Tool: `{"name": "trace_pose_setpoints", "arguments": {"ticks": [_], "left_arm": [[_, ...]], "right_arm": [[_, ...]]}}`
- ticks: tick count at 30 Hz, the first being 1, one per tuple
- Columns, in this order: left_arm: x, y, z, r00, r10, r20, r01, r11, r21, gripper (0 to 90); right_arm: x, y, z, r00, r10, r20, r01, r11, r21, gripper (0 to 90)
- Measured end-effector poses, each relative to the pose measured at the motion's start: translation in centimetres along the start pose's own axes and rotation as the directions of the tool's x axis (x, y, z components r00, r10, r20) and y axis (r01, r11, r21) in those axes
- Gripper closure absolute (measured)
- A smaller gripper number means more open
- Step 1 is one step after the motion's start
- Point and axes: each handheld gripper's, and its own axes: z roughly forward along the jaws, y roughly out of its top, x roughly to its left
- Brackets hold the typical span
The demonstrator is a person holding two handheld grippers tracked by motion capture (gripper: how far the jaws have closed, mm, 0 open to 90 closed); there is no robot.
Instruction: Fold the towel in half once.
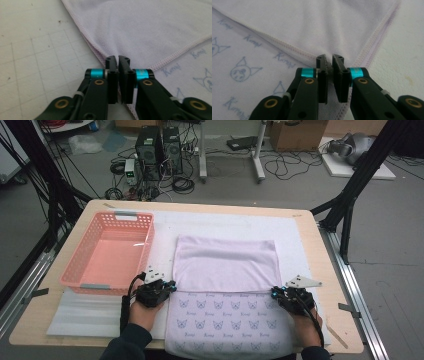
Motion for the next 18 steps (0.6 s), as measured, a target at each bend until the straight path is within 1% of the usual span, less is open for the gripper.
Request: {"name": "trace_pose_setpoints", "arguments": {"ticks": [1,4,6,7,8,9,11,13,14,15,17,18], "left_arm": [[0.0,0.1,-0.2,1.0000,-0.002,0.000,0.002,1.0000,-0.009,87.3],[0.2,0.4,-1.0,0.9998,-0.014,0.018,0.015,0.9978,-0.064,87.3],[0.1,0.6,-1.6,0.9986,-0.019,0.049,0.023,0.9958,-0.089,87.1],[0.1,0.5,-1.8,0.9981,-0.024,0.057,0.029,0.9952,-0.093,87.0],[0.1,0.5,-2.0,0.9979,-0.025,0.059,0.030,0.9951,-0.094,86.9],[0.0,0.3,-2.2,0.9974,-0.033,0.064,0.039,0.9942,-0.100,86.9],[0.0,0.1,-2.6,0.9961,-0.039,0.080,0.047,0.9939,-0.099,87.0],[-0.2,-0.1,-3.0,0.9947,-0.049,0.091,0.059,0.9922,-0.110,87.0],[-0.3,-0.2,-3.3,0.9944,-0.050,0.092,0.061,0.9917,-0.114,87.0],[-0.5,-0.4,-3.6,0.9943,-0.049,0.095,0.060,0.9914,-0.116,87.0],[-0.8,-0.7,-4.3,0.9938,-0.044,0.102,0.056,0.9916,-0.116,87.0],[-1.0,-0.9,-4.6,0.9934,-0.048,0.104,0.060,0.9910,-0.119,87.0]], "right_arm": [[0.0,0.0,-0.1,1.0000,0.003,-0.006,-0.003,1.000,-0.005,84.1],[0.0,0.0,-0.4,0.9999,-0.014,-0.007,0.013,1.000,-0.022,84.6],[-0.2,0.0,-0.8,0.9999,-0.012,-0.010,0.011,0.999,-0.037,84.6],[-0.2,-0.1,-1.1,0.9999,-0.012,-0.013,0.011,0.999,-0.047,84.6],[-0.2,-0.1,-1.4,0.9998,-0.008,-0.021,0.007,0.999,-0.054,84.6],[-0.2,-0.2,-1.6,0.9994,-0.012,-0.032,0.010,0.998,-0.063,84.6],[0.0,-0.5,-2.2,0.9992,-0.020,-0.033,0.018,0.998,-0.063,84.6],[0.2,-0.7,-2.6,0.9989,-0.027,-0.039,0.025,0.998,-0.063,84.4],[0.3,-0.7,-2.8,0.9989,-0.032,-0.034,0.030,0.997,-0.070,84.4],[0.4,-0.7,-3.1,0.9991,-0.021,-0.036,0.018,0.997,-0.072,84.3],[0.6,-0.9,-3.5,0.9993,-0.014,-0.035,0.011,0.997,-0.081,84.4],[0.7,-1.1,-3.7,0.9992,-0.018,-0.036,0.015,0.996,-0.084,84.4]]}}
